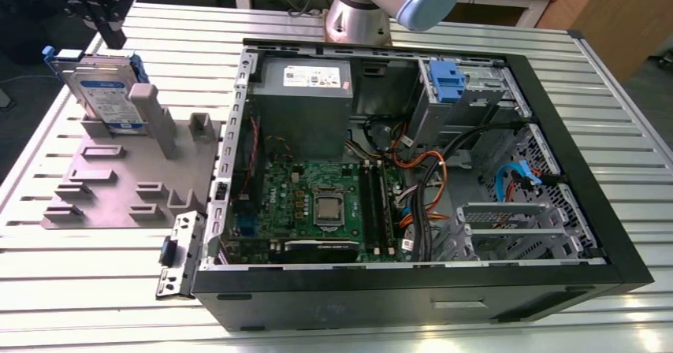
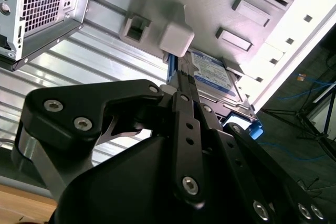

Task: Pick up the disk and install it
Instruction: 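Reach for the disk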

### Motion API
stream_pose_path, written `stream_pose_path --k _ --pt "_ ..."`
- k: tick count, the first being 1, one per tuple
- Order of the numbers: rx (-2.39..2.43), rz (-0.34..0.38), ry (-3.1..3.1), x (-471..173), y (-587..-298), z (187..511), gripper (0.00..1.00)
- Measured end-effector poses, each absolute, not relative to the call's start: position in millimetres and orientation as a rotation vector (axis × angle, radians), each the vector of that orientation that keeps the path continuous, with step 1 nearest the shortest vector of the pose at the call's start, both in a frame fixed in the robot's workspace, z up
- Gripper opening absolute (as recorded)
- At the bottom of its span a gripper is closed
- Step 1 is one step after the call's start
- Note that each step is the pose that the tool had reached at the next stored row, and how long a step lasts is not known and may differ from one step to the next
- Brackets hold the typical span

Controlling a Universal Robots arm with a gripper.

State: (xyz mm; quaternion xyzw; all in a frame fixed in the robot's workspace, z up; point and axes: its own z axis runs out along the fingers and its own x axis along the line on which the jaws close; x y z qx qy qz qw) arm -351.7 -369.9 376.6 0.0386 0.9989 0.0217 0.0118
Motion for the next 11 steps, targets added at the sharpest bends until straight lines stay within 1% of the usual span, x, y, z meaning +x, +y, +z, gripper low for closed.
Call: stream_pose_path --k 11 --pt "0.121 0.068 3.115 -354.8 -369.9 376.5 0.11"
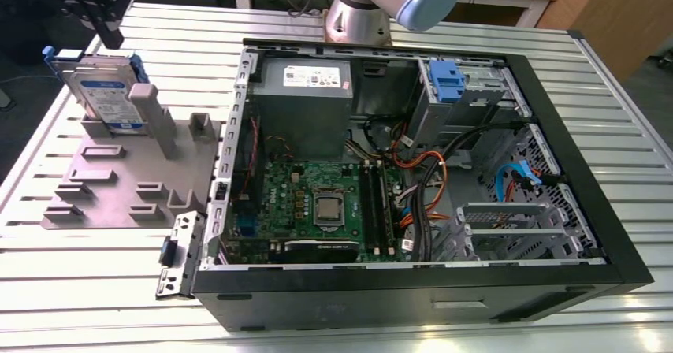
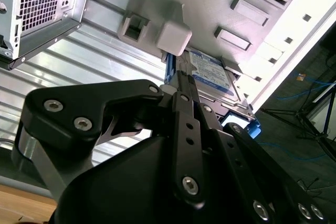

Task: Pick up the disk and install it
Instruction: 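Reach for the disk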

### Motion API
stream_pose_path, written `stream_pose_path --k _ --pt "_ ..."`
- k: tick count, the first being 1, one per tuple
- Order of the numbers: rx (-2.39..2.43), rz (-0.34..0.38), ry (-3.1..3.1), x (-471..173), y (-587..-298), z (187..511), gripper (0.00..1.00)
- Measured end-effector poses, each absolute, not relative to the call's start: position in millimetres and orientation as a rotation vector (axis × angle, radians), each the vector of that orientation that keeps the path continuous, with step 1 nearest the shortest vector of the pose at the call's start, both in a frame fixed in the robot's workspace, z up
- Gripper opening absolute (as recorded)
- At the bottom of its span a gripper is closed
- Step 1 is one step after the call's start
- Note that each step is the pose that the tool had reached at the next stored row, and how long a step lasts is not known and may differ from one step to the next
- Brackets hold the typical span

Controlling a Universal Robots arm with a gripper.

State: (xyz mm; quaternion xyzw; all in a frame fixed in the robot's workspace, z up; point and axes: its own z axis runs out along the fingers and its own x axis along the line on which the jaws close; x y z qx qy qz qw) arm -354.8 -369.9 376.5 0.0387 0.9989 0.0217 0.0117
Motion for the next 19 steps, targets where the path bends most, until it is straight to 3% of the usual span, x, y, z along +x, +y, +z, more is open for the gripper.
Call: stream_pose_path --k 19 --pt "0.121 0.068 3.115 -368 -370 376 0.11"
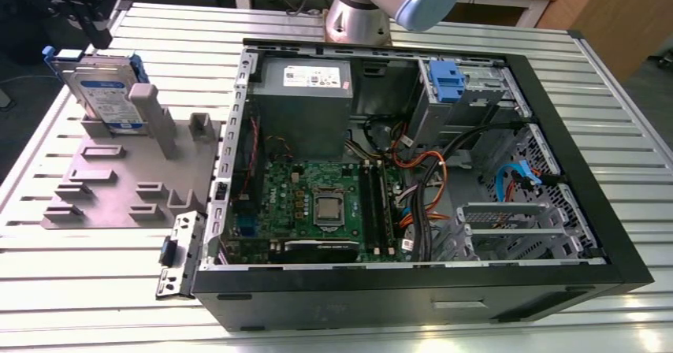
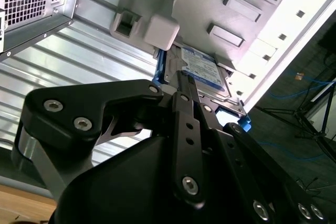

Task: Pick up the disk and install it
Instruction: 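Reach for the disk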

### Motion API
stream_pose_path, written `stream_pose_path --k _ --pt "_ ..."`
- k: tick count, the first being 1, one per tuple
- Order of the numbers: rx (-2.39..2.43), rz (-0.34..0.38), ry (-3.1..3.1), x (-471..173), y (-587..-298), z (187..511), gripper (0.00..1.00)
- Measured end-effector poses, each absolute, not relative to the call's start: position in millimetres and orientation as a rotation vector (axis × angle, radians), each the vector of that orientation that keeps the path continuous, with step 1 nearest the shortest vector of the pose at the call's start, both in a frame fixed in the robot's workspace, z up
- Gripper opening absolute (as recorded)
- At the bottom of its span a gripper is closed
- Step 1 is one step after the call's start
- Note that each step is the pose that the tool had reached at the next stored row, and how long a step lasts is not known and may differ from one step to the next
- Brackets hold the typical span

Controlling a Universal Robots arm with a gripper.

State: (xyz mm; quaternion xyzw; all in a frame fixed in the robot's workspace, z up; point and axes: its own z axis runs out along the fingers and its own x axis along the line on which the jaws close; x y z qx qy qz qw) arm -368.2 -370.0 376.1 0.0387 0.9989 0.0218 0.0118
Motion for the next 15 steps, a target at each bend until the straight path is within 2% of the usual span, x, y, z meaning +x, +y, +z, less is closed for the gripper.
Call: stream_pose_path --k 15 --pt "0.12 0.068 3.115 -373.1 -369.9 376.1 0.11"
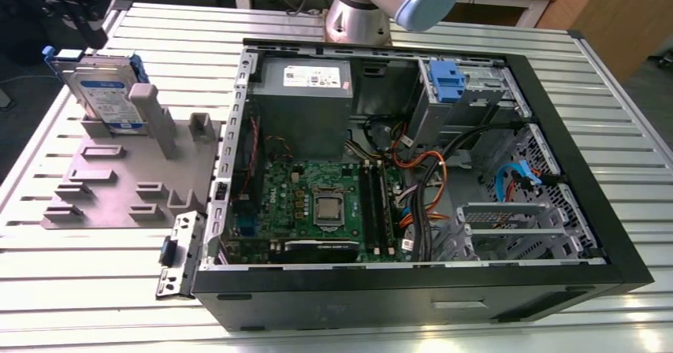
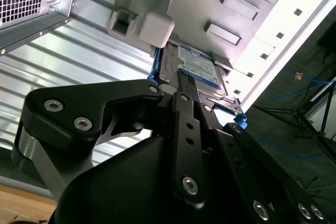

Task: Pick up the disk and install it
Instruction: 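Reach for the disk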

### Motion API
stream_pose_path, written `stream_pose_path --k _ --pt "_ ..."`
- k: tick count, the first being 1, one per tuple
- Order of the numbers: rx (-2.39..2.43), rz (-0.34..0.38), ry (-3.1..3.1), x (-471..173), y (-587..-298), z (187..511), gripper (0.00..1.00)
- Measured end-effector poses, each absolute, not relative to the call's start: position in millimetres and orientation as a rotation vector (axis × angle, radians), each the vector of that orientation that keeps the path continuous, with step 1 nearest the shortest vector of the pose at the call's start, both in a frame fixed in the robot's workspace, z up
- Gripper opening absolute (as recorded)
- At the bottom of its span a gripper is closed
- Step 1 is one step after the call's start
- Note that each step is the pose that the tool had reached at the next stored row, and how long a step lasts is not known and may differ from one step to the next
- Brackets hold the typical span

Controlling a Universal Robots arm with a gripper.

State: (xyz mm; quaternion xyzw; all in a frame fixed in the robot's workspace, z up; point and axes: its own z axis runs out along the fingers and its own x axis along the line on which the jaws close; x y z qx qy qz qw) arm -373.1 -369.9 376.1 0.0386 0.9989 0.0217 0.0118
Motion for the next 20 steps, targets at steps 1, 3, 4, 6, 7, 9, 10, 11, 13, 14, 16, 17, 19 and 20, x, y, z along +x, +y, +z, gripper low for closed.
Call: stream_pose_path --k 1,3,4,6,7,9,10,11,13,14,16,17,19,20 --pt "0.121 0.068 3.115 -373.8 -369.9 376.1 0.11" --pt "0.121 0.068 3.115 -374.1 -369.9 376.1 0.11" --pt "0.121 0.068 3.115 -374.4 -369.9 376.1 0.11" --pt "0.121 0.068 3.115 -375.0 -369.9 376.1 0.11" --pt "0.121 0.068 3.115 -375.3 -369.9 376.1 0.11" --pt "0.12 0.068 3.115 -376.0 -369.9 376.1 0.11" --pt "0.121 0.068 3.115 -376.5 -369.9 376.1 0.11" --pt "0.121 0.068 3.115 -377.1 -369.9 376.1 0.11" --pt "0.12 0.068 3.115 -378.3 -370.0 376.1 0.11" --pt "0.121 0.068 3.115 -379.1 -369.9 376.0 0.11" --pt "0.121 0.068 3.115 -380.4 -369.9 376.0 0.11" --pt "0.12 0.068 3.115 -381.0 -369.9 376.0 0.11" --pt "0.12 0.068 3.115 -381.5 -369.9 376.0 0.11" --pt "0.12 0.068 3.115 -381.9 -369.9 375.9 0.11"
